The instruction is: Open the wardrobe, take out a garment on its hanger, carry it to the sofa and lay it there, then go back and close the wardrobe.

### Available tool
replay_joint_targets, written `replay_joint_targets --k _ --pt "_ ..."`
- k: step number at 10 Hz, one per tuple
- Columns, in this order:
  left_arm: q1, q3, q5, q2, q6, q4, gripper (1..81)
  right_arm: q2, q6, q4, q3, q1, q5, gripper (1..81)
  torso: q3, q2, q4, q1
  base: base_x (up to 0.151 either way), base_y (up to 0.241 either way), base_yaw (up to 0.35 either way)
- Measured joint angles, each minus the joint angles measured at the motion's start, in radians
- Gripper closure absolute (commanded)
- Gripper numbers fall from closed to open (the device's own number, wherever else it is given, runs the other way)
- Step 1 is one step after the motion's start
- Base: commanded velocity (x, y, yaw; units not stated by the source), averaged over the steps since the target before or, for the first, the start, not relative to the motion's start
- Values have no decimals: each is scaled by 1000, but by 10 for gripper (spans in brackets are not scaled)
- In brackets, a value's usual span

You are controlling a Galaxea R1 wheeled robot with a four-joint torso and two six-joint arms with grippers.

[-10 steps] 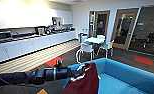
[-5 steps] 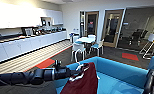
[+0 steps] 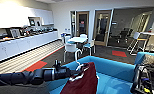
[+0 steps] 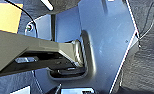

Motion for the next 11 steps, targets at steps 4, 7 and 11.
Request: replay_joint_targets --k 4,7,11 --pt "0 1 4 -4 0 1 811 0 0 0 0 0 0 10 0 0 0 0 0 0 -251" --pt "0 3 25 -7 0 8 811 3 -3 0 0 -1 -2 10 0 0 0 0 0 0 -189" --pt "0 5 31 -3 0 10 811 9 -3 0 0 3 -1 10 0 0 0 0 0 0 0"
